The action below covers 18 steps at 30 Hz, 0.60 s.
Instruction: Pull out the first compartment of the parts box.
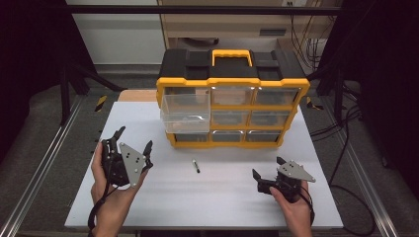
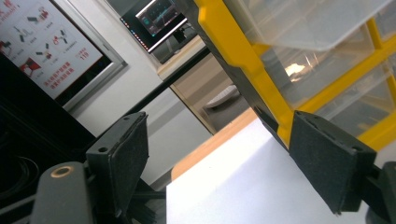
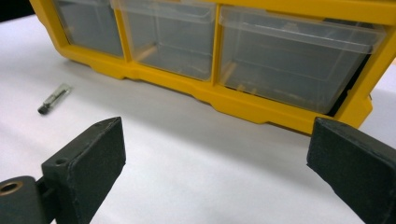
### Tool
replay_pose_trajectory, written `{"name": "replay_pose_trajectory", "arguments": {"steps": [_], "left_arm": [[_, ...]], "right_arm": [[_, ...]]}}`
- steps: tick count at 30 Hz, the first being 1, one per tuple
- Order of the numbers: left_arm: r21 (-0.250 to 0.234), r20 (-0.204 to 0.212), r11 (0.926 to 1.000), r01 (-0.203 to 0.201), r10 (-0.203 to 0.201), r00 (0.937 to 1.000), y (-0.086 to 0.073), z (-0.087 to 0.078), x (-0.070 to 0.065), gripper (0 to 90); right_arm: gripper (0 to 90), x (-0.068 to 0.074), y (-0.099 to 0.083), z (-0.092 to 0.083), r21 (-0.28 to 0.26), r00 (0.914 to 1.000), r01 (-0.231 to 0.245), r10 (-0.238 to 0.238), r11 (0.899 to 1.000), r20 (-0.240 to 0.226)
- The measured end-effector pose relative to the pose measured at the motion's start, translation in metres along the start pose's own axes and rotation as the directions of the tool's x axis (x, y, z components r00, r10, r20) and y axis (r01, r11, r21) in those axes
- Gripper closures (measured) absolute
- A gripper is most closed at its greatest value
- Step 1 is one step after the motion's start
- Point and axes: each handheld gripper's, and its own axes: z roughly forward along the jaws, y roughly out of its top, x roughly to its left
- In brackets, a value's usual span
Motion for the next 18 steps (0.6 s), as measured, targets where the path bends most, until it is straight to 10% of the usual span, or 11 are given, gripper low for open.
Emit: {"name": "replay_pose_trajectory", "arguments": {"steps": [10, 14, 18], "left_arm": [[0.036, 0.120, 0.9927, 0.115, -0.119, 0.9857, -0.023, 0.009, -0.004, 14.3], [0.038, 0.221, 0.9773, 0.209, -0.212, 0.9519, -0.034, 0.016, -0.011, 11.9], [0.028, 0.249, 0.9739, 0.225, -0.225, 0.9420, -0.042, 0.020, -0.017, 11.3]], "right_arm": [[4.8, -0.001, 0.005, -0.006, -0.012, 0.9995, 0.014, -0.013, 1.000, 0.029], [4.9, -0.002, 0.006, -0.007, -0.021, 0.9995, 0.004, -0.003, 1.000, 0.032], [4.9, -0.001, 0.007, -0.008, -0.026, 0.9991, 0.004, -0.003, 1.000, 0.042]]}}
